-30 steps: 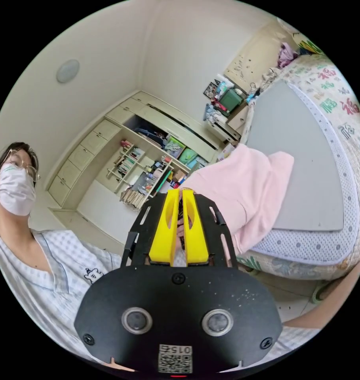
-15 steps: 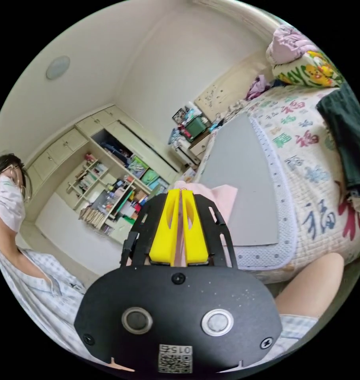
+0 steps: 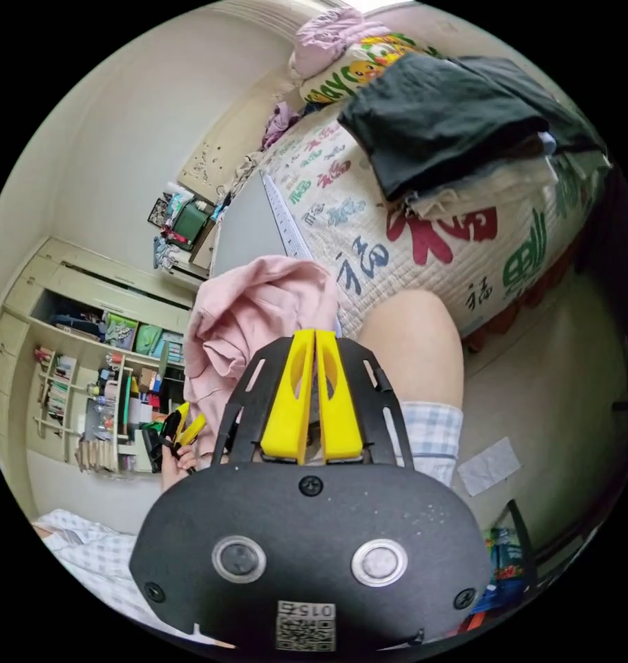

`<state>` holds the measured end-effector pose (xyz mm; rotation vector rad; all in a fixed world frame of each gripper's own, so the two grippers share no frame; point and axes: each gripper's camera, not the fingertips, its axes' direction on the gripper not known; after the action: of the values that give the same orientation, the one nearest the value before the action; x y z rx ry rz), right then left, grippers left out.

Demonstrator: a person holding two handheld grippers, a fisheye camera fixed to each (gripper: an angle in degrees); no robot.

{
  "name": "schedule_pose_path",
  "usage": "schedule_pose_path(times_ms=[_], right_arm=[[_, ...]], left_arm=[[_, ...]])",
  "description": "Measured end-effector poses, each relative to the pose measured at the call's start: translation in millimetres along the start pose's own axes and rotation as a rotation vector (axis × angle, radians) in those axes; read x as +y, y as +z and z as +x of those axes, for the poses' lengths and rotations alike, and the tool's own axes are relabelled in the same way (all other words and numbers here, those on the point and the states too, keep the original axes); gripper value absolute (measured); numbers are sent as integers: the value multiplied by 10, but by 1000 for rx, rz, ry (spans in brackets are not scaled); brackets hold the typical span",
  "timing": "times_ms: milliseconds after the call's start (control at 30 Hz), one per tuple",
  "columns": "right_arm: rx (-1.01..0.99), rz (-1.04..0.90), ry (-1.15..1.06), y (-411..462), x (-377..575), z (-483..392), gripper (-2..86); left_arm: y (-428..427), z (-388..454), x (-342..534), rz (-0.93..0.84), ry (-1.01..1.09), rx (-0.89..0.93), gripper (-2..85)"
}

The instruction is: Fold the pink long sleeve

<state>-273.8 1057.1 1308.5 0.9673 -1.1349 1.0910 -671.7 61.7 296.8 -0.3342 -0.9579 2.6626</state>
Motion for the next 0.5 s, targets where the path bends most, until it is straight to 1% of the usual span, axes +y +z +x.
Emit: schedule_pose_path(times_ms=[67, 167, 233, 333, 467, 500], right_arm=[[37, 56, -55, -102, -84, -155, -5], [37, 86, -137, -194, -189, -344, -5], [5, 71, -196, -166, -227, -495, -4], [-16, 63, -284, -90, -216, -747, -1], [-79, 37, -424, 21, -229, -1118, 14], [-113, 14, -488, 77, -246, -1277, 25]], left_arm=[[169, 121, -32, -4, 20, -60, 163], [375, 288, -50, 3, 38, -132, 123], [485, 409, -50, 11, 62, -107, 89], [581, 595, -49, 38, 83, -72, 68], [706, 831, -45, 71, 114, -72, 62], [764, 841, -59, 66, 109, -70, 64]])
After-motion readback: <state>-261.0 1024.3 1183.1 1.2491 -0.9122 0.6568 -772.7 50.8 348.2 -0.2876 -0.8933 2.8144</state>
